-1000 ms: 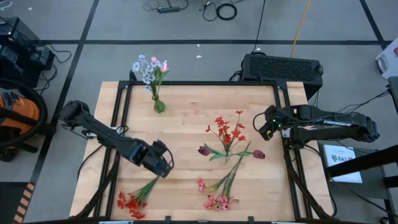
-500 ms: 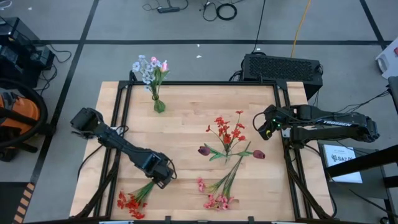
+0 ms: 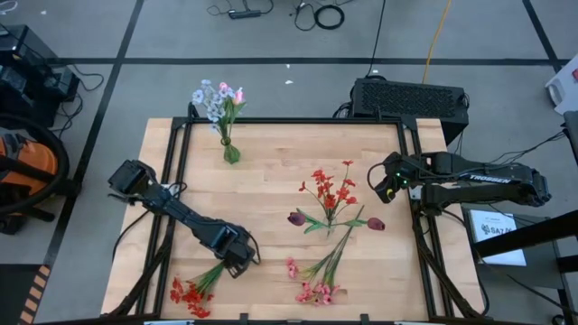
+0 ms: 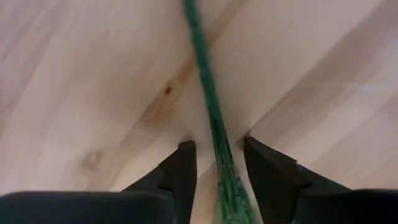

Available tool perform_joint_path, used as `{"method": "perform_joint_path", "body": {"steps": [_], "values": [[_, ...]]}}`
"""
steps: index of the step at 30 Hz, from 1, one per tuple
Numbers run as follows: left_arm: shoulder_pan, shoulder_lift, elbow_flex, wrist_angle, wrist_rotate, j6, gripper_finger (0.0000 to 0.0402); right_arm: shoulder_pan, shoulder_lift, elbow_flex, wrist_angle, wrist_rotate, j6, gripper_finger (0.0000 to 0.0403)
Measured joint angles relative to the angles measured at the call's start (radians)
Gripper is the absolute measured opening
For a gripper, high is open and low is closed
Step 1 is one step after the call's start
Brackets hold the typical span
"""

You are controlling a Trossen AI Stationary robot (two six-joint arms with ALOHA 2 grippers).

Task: Sort flowers into vase by color
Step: Put the orange flower into the transparent vase

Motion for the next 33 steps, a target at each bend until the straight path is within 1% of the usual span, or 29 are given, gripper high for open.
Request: {"method": "perform_joint_path", "body": {"steps": [3, 5, 7, 8, 13, 16, 17, 20, 24, 27, 30, 31, 33], "values": [[0.007, 0.001, 0.000, 0.000, -0.018, 0.133, 0.0096, 0.000, 0.000, 0.000, 0.001, 0.000, 0.000, 0.0098], [0.017, 0.001, 0.000, 0.001, -0.035, 0.228, 0.0056, 0.000, 0.000, 0.000, 0.001, 0.000, 0.000, 0.0098], [0.030, 0.001, 0.000, 0.005, -0.045, 0.367, 0.0019, 0.000, 0.000, 0.000, 0.002, 0.000, 0.000, 0.0098], [0.037, 0.002, 0.003, 0.006, -0.046, 0.456, 0.0013, 0.000, 0.000, 0.000, 0.002, 0.000, 0.000, 0.0098], [0.080, 0.005, 0.029, 0.001, -0.058, 1.019, 0.0013, 0.000, 0.000, 0.000, 0.008, 0.000, 0.000, 0.0098], [0.113, 0.009, 0.055, 0.018, -0.114, 1.281, 0.0012, 0.000, 0.000, 0.000, 0.017, 0.000, 0.000, 0.0098], [0.124, 0.010, 0.066, 0.030, -0.147, 1.361, 0.0012, 0.000, 0.000, 0.000, 0.021, 0.000, 0.000, 0.0098], [0.152, 0.010, 0.107, 0.028, -0.217, 1.573, 0.0012, 0.000, 0.000, 0.000, 0.027, 0.000, 0.000, 0.0098], [0.187, 0.009, 0.154, 0.025, -0.218, 1.869, 0.0011, 0.000, 0.000, 0.000, 0.048, 0.002, 0.034, 0.0098], [0.202, 0.008, 0.159, 0.018, -0.218, 2.060, 0.0011, 0.000, 0.000, 0.000, 0.065, 0.002, 0.066, 0.0098], [0.190, 0.009, 0.159, 0.004, -0.209, 2.239, 0.0011, 0.000, 0.000, 0.000, 0.076, 0.003, 0.086, 0.0098], [0.179, 0.011, 0.159, 0.005, -0.220, 2.293, 0.0011, 0.000, 0.000, 0.000, 0.076, 0.004, 0.093, 0.0098], [0.149, 0.021, 0.159, 0.006, -0.290, 2.406, 0.0013, 0.000, 0.000, 0.000, 0.078, 0.014, 0.102, 0.0098]]}}
